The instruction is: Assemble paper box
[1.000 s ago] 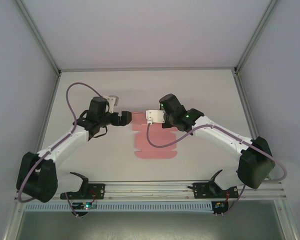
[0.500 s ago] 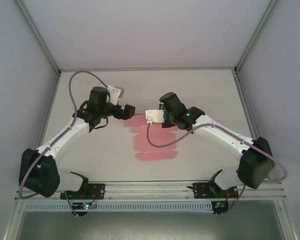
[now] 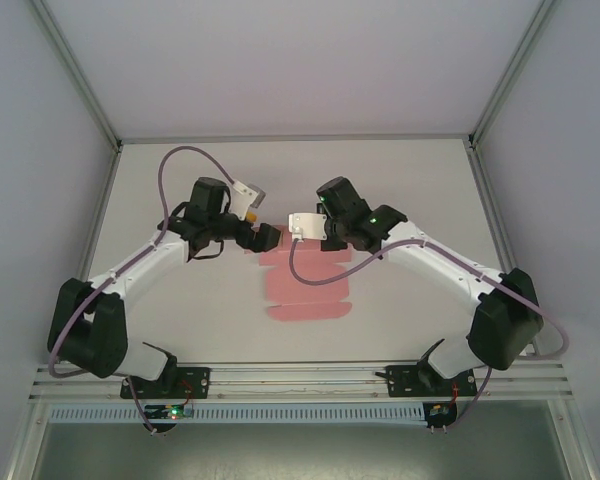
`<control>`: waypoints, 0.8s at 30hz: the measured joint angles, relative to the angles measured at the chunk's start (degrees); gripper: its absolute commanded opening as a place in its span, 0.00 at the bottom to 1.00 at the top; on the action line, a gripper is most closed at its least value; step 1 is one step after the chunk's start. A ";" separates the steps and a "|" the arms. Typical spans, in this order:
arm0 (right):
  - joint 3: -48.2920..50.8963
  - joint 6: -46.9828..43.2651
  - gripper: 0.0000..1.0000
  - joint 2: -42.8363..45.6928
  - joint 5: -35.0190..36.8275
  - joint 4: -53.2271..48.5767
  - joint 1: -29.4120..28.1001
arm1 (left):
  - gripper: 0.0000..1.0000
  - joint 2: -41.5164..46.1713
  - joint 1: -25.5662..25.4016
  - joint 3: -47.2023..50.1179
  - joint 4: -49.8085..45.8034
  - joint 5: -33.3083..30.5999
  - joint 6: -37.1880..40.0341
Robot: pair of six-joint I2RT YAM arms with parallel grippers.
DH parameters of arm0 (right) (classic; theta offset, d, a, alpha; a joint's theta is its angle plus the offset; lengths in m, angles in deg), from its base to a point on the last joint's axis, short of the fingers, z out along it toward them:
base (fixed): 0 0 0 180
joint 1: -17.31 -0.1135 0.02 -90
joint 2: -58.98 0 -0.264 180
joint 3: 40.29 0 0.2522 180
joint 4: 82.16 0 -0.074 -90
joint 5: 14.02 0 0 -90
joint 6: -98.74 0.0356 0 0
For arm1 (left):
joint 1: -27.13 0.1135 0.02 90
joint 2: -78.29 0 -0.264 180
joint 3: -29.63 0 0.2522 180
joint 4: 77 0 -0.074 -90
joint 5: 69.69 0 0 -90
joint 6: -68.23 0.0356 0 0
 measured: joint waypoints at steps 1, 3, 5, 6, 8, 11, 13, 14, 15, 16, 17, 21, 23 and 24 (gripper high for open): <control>0.00 0.22 0.00 -0.24 0.02 -0.15 -0.02 | 1.00 -0.94 -0.28 -0.26 0.46 0.02 -0.09; 0.00 0.83 0.00 -0.61 0.11 -0.35 0.00 | 1.00 -2.86 -0.59 -1.11 1.25 0.09 -0.74; 0.00 1.55 0.00 -1.03 0.76 -0.55 0.22 | 1.00 -5.11 -1.05 -2.38 2.40 -0.17 -2.38; 0.00 1.97 0.00 -1.20 1.20 -0.66 0.33 | 1.00 -6.08 -1.22 -2.86 3.13 -0.39 -3.48; 0.02 2.75 0.00 -1.57 2.19 -0.83 0.55 | 1.00 -7.76 -1.68 -3.72 3.98 -1.11 -5.68; 0.31 4.09 0.00 -2.23 4.48 -0.24 0.66 | 1.00 -9.44 -2.69 -4.94 4.66 -4.44 -9.57; 1.64 4.52 0.00 -2.45 6.86 2.21 0.61 | 1.00 -10.38 -3.48 -5.92 4.68 -7.65 -12.15; 2.67 4.57 0.00 -2.47 8.13 4.04 0.39 | 1.00 -10.69 -3.78 -6.12 4.76 -8.98 -13.18; 3.96 4.57 0.00 -2.47 9.64 6.21 0.00 | 1.00 -10.84 -4.00 -6.12 4.74 -10.25 -14.16; 4.94 4.52 0.00 -2.47 10.80 7.82 -0.31 | 1.00 -10.86 -4.11 -6.03 4.55 -11.17 -14.93; 5.97 4.50 0.00 -2.47 11.93 9.62 -0.66 | 1.00 -10.84 -4.13 -5.84 4.50 -11.91 -15.50; 8.09 4.07 0.00 -2.34 12.90 14.80 -0.76 | 1.00 -8.46 -3.93 -2.64 4.42 -13.46 -17.73; 8.35 4.07 0.00 -1.55 10.99 15.74 -0.52 | 1.00 -5.64 -3.13 0.02 4.46 -13.49 -18.78; 8.39 4.07 0.00 -0.76 9.55 15.85 -0.09 | 1.00 -3.76 -2.38 1.64 4.55 -13.38 -19.37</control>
